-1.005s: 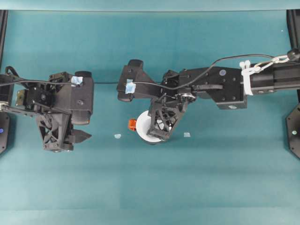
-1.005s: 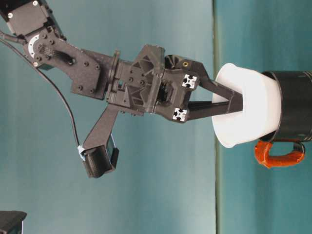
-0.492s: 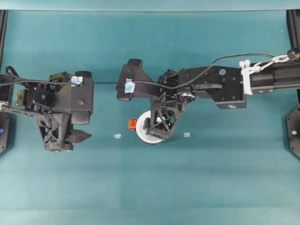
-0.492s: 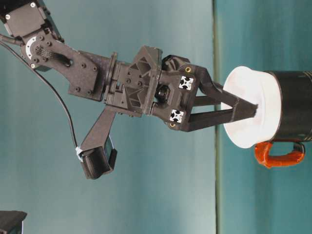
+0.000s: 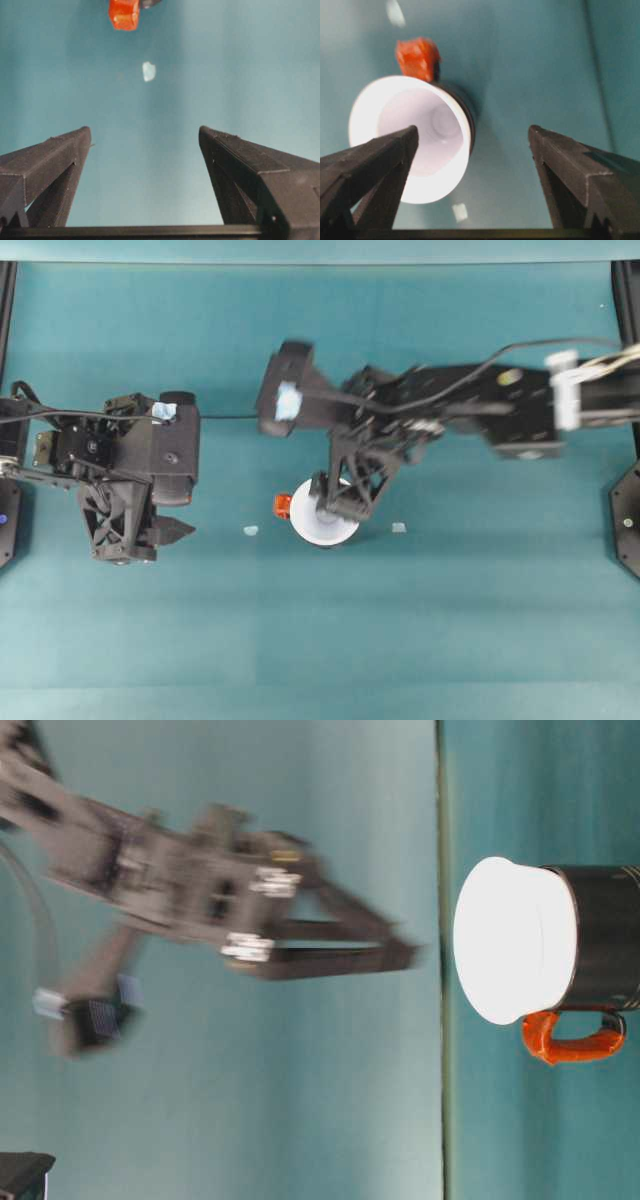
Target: Put the paper cup into the moved red handle cup holder.
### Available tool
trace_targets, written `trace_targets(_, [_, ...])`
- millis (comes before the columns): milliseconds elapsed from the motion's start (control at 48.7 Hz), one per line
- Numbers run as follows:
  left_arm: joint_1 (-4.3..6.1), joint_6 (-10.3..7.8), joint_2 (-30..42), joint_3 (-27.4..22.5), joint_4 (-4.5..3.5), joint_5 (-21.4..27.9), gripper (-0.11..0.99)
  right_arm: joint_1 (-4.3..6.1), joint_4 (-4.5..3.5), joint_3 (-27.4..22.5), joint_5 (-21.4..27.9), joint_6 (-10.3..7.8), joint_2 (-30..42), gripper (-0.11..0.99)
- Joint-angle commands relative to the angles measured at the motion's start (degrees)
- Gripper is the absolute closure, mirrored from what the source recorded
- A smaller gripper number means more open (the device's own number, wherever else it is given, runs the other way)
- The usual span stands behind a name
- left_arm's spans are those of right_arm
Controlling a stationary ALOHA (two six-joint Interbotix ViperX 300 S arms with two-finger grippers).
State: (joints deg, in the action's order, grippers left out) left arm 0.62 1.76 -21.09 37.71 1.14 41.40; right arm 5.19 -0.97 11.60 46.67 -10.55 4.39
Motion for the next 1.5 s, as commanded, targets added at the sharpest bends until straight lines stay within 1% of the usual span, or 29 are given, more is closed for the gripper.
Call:
trace_targets(0, [-0.09, 0.09, -0.88, -0.62, 0.09, -0.26, -0.07, -0.35, -0.09, -0.18, -1.58, 1.14, -4.75, -0.08])
trace_targets(164, [-0.09, 0.0, -0.88, -0.62, 0.18, -0.26, -0.07, -1.14, -0.18, 1.49, -3.69, 4.66, -10.63, -0.08])
trace_targets(185, [-0.09, 0.0, -0.79, -0.62, 0.09, -0.26, -0.07, -1.23, -0.18, 1.67, -3.69, 4.83, -11.25, -0.08])
trace_targets(287, [-0.09, 0.0, -0.97, -0.53, 0.18, -0.26, -0.07, -1.85, -0.09, 2.2, -3.6, 6.33, -13.62, -0.08])
trace_targets(308, [-0.09, 0.0, -0.97, -0.53, 0.18, -0.26, -0.07, -2.02, -0.18, 2.29, -3.6, 6.5, -14.06, -0.08])
trace_targets(328, [-0.09, 0.09, -0.97, -0.44, 0.09, -0.26, -0.07, -2.11, -0.18, 2.46, -3.6, 6.68, -14.41, -0.08])
trace_targets(349, [-0.09, 0.09, -0.97, -0.44, 0.18, -0.26, -0.07, -2.29, -0.09, 2.46, -3.52, 6.86, -14.85, -0.08])
trace_targets(390, [-0.09, 0.18, -1.05, -0.44, 0.18, -0.26, -0.07, -2.37, -0.09, 2.64, -3.52, 7.03, -15.56, -0.08])
trace_targets(451, [-0.09, 0.18, -1.14, -0.35, 0.18, -0.26, -0.07, -2.64, -0.18, 2.9, -3.43, 7.12, -16.44, -0.08])
trace_targets(554, [-0.09, 0.18, -1.14, -0.35, 0.18, -0.26, -0.07, -2.9, -0.09, 3.43, -2.99, 7.03, -17.84, -0.08])
trace_targets(677, [-0.09, 0.18, -1.14, -0.35, 0.09, -0.26, -0.07, -2.9, -0.09, 4.39, -2.46, 7.03, -19.42, -0.08])
trace_targets(821, [0.0, 0.18, -1.14, -0.26, 0.18, -0.26, -0.07, -3.08, -0.18, 5.71, -2.72, 6.94, -20.74, -0.08])
trace_targets(841, [-0.09, 0.18, -1.14, -0.35, 0.09, -0.26, -0.07, -3.08, -0.09, 5.98, -2.72, 6.94, -20.83, -0.08])
trace_targets(862, [-0.09, 0.18, -1.14, -0.35, 0.18, -0.26, -0.07, -3.08, -0.09, 6.15, -2.81, 6.94, -21.01, -0.08])
trace_targets(944, [-0.09, 0.18, -1.14, -0.35, 0.09, -0.26, -0.07, -3.08, -0.09, 6.77, -2.9, 6.86, -21.36, -0.08])
trace_targets(1087, [-0.09, 0.18, -1.14, -0.35, 0.18, -0.26, -0.07, -3.16, -0.09, 7.38, -2.99, 6.86, -21.53, -0.08])
trace_targets(1272, [-0.09, 0.18, -1.14, -0.35, 0.09, -0.26, -0.07, -3.08, -0.09, 7.65, -3.08, 6.86, -21.53, -0.08])
trace_targets(1477, [-0.09, 0.18, -1.14, -0.35, 0.18, -0.26, -0.07, -3.08, -0.09, 7.73, -3.08, 6.86, -21.53, -0.08])
